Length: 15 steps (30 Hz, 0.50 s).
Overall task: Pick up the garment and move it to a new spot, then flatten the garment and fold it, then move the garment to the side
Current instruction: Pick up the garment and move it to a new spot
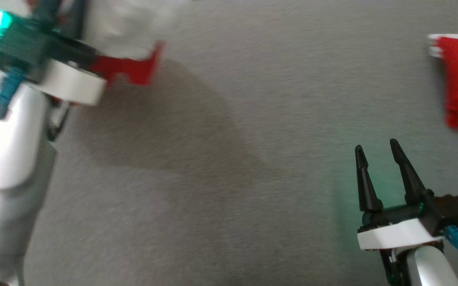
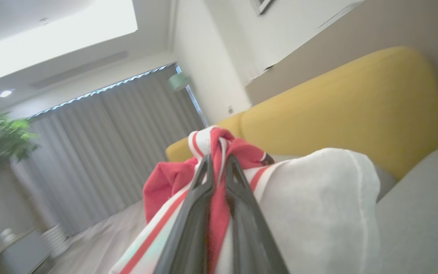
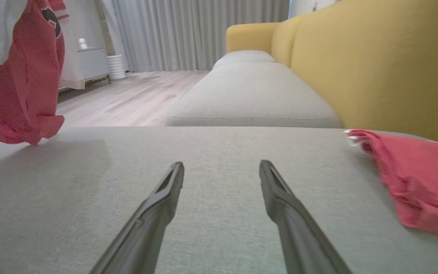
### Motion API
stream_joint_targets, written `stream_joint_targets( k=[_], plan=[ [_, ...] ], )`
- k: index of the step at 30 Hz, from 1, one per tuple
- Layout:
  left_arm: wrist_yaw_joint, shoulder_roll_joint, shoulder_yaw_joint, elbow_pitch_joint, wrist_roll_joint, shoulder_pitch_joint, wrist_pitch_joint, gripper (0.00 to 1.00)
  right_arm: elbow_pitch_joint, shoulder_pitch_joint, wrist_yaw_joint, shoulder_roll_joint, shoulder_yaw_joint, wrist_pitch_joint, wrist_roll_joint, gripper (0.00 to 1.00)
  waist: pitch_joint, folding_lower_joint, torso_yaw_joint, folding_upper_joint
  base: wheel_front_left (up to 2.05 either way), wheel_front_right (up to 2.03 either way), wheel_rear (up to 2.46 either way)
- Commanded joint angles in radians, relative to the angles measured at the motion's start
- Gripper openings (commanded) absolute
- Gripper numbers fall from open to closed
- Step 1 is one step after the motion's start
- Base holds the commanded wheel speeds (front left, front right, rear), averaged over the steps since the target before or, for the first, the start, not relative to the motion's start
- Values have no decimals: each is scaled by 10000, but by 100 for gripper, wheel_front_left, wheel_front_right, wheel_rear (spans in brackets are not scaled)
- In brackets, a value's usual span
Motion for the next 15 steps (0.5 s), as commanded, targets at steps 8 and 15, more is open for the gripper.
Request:
stream_joint_targets(
  k=[8, 15],
  plan=[
    [-363, -311, -1590, -1779, 104, 1070, 607, 0, -765, -75, 65, 29, 366, -22, 741, 100, -126, 2, -2274, 0, 0, 0, 0],
    [-520, -1188, -3613, -274, 10, 2352, -116, 100, -964, -277, 65, 30, 460, -22, 935, 100, 863, 2, -2655, 0, 0, 0, 0]
  ],
)
